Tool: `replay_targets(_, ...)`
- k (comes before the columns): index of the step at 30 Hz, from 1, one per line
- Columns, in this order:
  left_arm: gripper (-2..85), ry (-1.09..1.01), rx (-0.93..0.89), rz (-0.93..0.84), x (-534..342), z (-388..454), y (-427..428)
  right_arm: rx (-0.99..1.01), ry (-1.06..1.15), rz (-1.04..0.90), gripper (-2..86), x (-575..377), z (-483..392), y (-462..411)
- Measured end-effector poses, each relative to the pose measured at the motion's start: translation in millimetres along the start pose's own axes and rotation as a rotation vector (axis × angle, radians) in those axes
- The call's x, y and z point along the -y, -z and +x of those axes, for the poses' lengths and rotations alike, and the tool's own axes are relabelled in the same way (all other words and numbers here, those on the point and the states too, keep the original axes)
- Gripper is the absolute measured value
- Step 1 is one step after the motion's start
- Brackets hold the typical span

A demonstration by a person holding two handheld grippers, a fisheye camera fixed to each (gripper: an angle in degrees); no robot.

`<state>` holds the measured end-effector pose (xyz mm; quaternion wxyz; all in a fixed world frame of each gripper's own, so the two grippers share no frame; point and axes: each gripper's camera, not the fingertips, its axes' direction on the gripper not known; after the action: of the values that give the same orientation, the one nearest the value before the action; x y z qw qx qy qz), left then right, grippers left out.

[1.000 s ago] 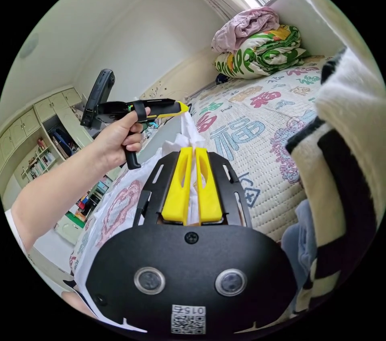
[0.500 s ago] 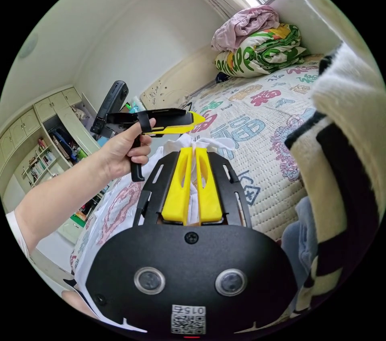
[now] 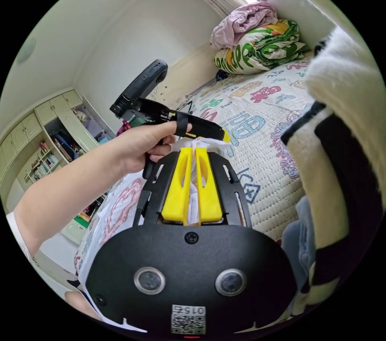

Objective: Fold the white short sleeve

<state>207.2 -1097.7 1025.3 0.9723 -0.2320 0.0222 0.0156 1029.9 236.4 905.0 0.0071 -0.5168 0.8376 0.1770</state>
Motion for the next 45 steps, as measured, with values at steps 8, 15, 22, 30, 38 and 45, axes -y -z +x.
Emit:
replay_targets(8,-0.4,0.048,0.071,0.356,-140.2,-7.7,141.9,0.155,0.166,0.032,0.8,-32.8,20.5,47.1)
replay_targets(15,0.7,0.185,0.16,0.529,-457.8,-42.5,228.2,0.443,0.463,-0.187,2.9,-73.3,16.5,54.7)
replay_targets(22,8.0,0.473,0.211,0.501,-670.6,-96.7,199.3,0.315,0.541,-0.291,7.7,-110.1,59.8,65.0)
replay_targets(30,11.9,0.518,-0.061,0.458,-599.9,-186.9,106.6,0.217,0.86,-0.523,10.9,-193.4,18.2,23.2)
replay_targets(38,12.5,0.531,-0.059,0.299,-545.6,-212.5,25.6,0.086,0.933,-0.584,9.0,-228.4,8.3,-10.3)
replay_targets(45,2.1,0.536,-0.059,0.304,-506.2,-208.0,22.7,0.034,0.758,-0.536,3.0,-203.8,12.2,-30.8)
